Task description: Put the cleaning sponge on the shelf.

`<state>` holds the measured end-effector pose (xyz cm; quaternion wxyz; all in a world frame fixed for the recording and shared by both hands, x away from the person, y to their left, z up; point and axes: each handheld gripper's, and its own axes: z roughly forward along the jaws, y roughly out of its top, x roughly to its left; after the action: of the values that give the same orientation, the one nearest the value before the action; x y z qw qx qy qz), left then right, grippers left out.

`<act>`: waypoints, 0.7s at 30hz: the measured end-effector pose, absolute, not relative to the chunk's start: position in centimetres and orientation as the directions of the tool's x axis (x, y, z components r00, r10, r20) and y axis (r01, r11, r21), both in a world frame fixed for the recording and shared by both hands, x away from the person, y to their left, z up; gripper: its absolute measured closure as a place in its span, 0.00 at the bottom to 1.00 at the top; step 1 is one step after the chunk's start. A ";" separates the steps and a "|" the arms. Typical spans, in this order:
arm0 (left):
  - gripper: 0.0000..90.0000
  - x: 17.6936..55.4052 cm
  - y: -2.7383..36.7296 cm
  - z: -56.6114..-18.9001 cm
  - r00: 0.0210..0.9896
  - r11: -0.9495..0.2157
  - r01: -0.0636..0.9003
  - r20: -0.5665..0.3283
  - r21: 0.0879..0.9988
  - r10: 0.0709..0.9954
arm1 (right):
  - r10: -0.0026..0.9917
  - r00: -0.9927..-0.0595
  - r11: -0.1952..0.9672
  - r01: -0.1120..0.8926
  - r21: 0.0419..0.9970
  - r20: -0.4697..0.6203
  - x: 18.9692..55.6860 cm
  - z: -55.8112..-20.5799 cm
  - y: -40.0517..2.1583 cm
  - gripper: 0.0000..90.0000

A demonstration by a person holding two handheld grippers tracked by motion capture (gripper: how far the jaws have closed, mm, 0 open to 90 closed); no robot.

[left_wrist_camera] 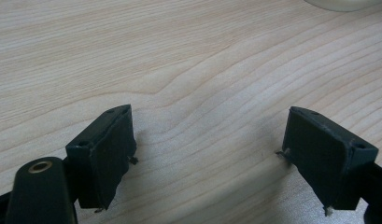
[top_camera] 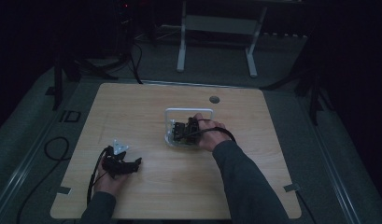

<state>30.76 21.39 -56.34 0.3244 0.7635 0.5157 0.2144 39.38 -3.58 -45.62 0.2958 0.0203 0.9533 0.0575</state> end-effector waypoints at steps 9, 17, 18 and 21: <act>0.19 30.8 21.4 -56.3 0.376 -0.256 0.648 -0.008 0.717 0.927 | 0.203 -0.850 0.961 0.079 0.264 -0.486 38.0 -44.3 -4.9 0.62; 0.19 30.8 21.4 -56.3 0.376 -0.257 0.649 -0.008 0.716 0.927 | 0.329 -0.875 0.892 0.165 0.420 -0.355 37.2 -43.6 -6.2 0.64; 0.19 30.8 21.4 -56.3 0.376 -0.257 0.649 -0.008 0.716 0.926 | 0.337 -0.876 0.887 0.172 0.429 -0.344 37.1 -43.6 -6.3 0.64; 0.19 30.8 21.4 -56.3 0.376 -0.257 0.649 -0.008 0.716 0.926 | 0.338 -0.880 0.881 0.171 0.441 -0.334 36.9 -43.6 -6.5 0.64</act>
<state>30.76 21.39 -56.34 0.3244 0.7635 0.5159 0.2138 36.90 -6.46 -43.57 0.2050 0.1344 0.9479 0.2036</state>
